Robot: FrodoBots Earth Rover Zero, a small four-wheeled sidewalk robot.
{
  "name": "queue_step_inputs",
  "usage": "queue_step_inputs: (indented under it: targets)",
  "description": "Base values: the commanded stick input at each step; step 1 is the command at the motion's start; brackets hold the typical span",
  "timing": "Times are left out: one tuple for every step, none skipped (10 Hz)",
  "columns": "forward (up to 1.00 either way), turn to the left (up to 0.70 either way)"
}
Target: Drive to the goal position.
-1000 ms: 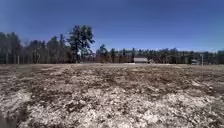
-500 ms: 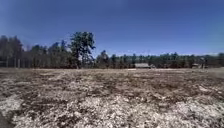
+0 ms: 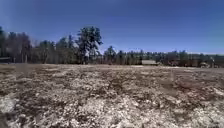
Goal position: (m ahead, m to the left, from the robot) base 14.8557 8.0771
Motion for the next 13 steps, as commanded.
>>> queue_step_inputs:
  targets:
    - [0.7, 0.0]
    - [0.7, 0.0]
    - [0.7, 0.0]
    - [0.7, 0.0]
    - [0.7, 0.0]
    - [0.7, 0.0]
    - [0.7, 0.0]
    - [0.7, 0.0]
    - [0.7, 0.0]
    - [0.7, 0.0]
    - [0.7, 0.0]
    - [0.7, 0.0]
    - [0.7, 0.0]
